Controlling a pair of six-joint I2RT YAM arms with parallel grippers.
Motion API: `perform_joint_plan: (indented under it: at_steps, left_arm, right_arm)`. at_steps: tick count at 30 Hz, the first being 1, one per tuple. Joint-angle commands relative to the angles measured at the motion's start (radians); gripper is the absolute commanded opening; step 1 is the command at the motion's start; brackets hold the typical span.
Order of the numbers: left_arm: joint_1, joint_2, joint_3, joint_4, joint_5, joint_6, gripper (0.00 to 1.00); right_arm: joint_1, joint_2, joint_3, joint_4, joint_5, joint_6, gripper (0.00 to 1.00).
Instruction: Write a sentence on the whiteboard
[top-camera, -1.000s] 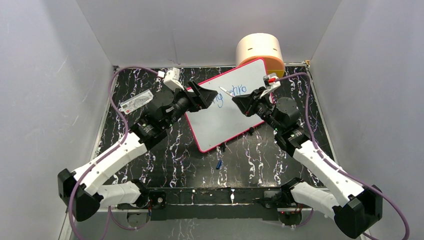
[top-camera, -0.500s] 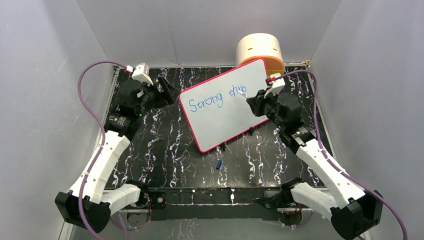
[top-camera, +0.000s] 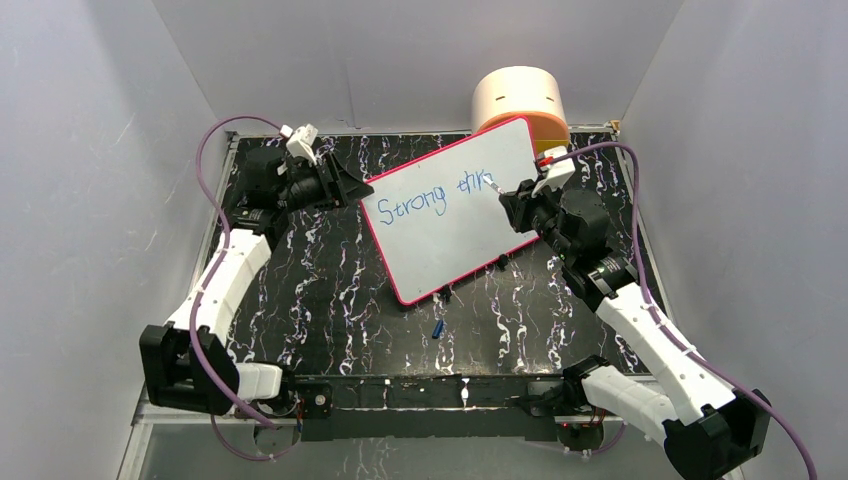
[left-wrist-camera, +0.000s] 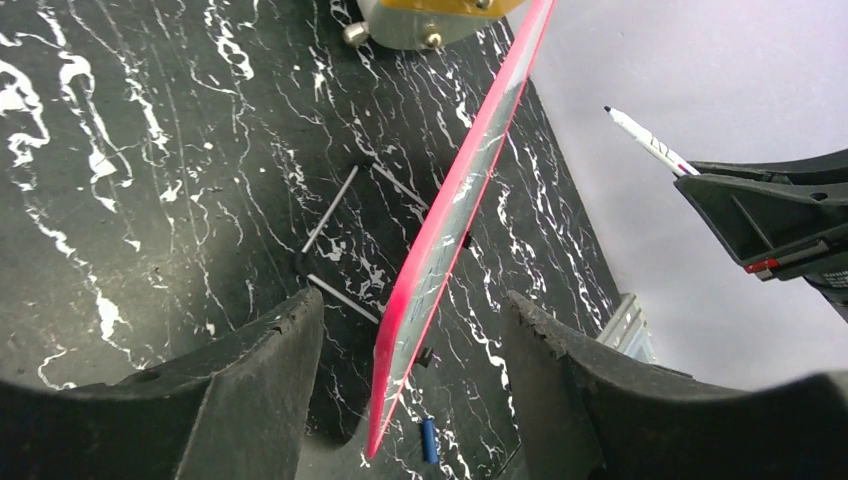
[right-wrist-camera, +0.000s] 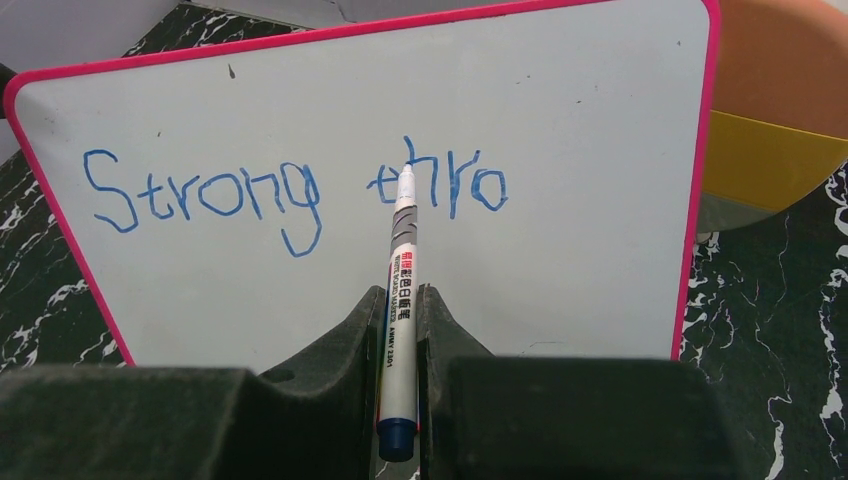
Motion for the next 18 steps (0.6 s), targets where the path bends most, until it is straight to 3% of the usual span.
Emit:
perform_joint_plan:
  at_steps: [1, 18]
  left_arm:
    - [0.01, 0.038, 0.025, 0.087, 0.152, 0.022, 0.59]
    - [0.041, 0.093, 0.024, 0.086, 0.303, 0.141, 0.26]
  right_arm:
    - [-0.003, -0.021, 0.045, 0.04, 0.018, -0.026, 0.0]
    - [-0.003, -0.021, 0.032, 0.053, -0.002, -0.068, 0.0]
